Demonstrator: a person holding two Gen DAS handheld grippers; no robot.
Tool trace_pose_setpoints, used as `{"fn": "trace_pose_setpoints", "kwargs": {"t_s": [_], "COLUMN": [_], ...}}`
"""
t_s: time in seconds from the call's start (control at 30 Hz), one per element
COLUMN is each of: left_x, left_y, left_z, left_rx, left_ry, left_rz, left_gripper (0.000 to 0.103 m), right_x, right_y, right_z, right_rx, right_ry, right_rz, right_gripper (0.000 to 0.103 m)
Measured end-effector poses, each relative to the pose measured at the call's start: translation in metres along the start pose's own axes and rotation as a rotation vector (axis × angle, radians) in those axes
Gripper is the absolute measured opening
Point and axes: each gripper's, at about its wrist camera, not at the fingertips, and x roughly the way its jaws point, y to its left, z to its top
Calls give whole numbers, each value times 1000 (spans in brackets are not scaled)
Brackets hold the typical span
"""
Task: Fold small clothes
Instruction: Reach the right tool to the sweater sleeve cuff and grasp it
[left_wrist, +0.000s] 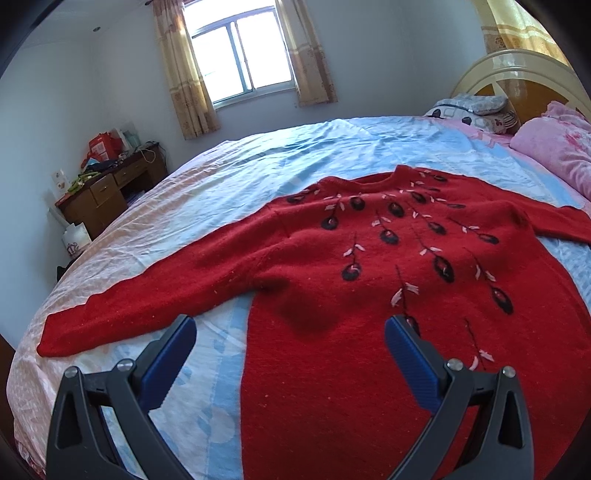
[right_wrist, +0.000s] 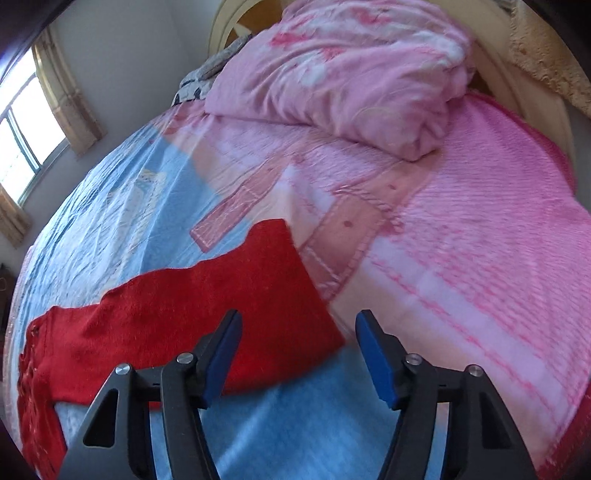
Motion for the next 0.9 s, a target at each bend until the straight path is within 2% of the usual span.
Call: {"fn": "trace_pose_setpoints", "kwargs": {"t_s": [0.1,0.17,0.2,0.27,0.5,0.77,0.9], "left_x": [1,1,1,-1,-9,-6,-11], "left_y": [-1,1,2,6,23,43,46], "left_z": [-1,-2,-2,-3,-3,-4,2], "left_rx": [15,14,8,-2,-33,-72,-63], "left_ry": [2,6,8,8,-10,-3,-32], "left_rz": [6,1,-3,-8,-1,2,5], "left_gripper": [103,103,103,103,103,103,103], "right_x": [9,8,7,1,-34,-94,-123], "right_y": [4,10,10,15,44,112,151], "right_z": [5,6,6,6,13,28,31], "right_rx": [-12,-51,-57,-72,-134,-231,-272], "right_ry": [1,-8,-10,-29,-125,-233,-278], "right_rz": [-27,-26,-17,-17,-9,71,121], "right_gripper": [45,15,13,9,8,7,7]}}
